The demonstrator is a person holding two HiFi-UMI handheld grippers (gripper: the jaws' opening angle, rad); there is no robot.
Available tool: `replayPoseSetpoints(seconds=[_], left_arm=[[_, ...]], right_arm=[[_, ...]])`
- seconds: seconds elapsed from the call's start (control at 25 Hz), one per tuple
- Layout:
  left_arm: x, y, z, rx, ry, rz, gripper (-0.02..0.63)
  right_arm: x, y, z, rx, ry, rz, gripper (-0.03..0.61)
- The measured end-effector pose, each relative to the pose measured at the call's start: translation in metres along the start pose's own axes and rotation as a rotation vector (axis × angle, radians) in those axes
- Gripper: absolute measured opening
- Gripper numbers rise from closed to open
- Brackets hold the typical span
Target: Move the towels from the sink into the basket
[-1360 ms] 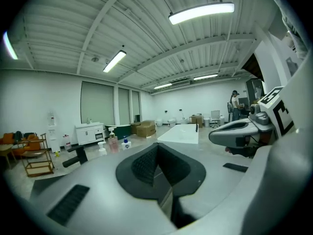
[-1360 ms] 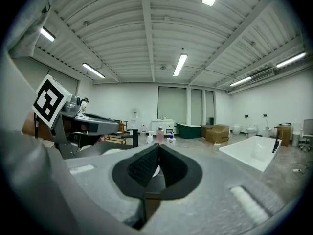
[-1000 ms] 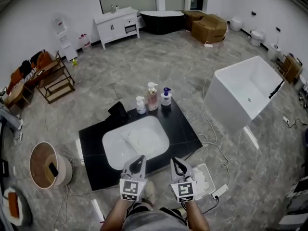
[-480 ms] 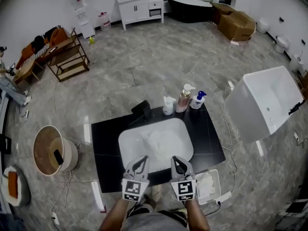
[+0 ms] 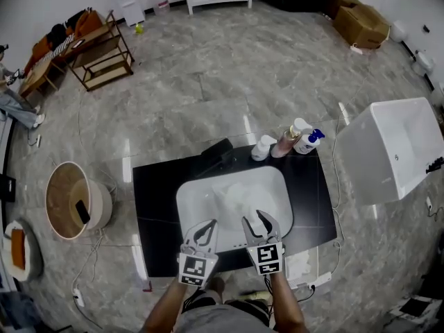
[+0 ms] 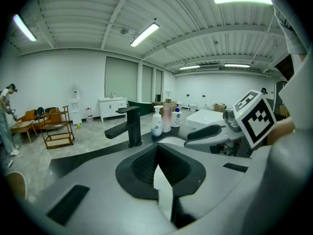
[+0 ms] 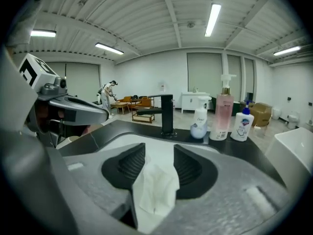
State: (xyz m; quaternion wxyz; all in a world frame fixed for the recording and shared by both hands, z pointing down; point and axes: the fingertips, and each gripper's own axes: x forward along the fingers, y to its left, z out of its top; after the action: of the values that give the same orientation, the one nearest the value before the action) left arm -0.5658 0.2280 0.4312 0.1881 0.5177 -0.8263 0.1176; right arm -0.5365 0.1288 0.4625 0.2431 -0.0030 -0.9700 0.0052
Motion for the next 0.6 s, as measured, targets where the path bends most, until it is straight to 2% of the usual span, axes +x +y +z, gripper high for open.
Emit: replayPoseSetpoints(seconds=[0.16,0.44,0.6], left_arm=[[0.014,0.014,-0.013,-0.022,0.024,0.001,0.009],[0.033,0.023,-0.031,-0.055,0.06,-0.004,0.009],[0.043,0.026,-0.045,-0.06,0.083,-0.02,0.009]], right_arm=[[0.036,-0.005,-0.022,0.019,0.084,0.04,0.284],[0.08,-0.023,-0.069,0.046,0.222,0.018,0.427],[0.102,-0.032,-0.099,0.073,0.312,0.002,0.468]])
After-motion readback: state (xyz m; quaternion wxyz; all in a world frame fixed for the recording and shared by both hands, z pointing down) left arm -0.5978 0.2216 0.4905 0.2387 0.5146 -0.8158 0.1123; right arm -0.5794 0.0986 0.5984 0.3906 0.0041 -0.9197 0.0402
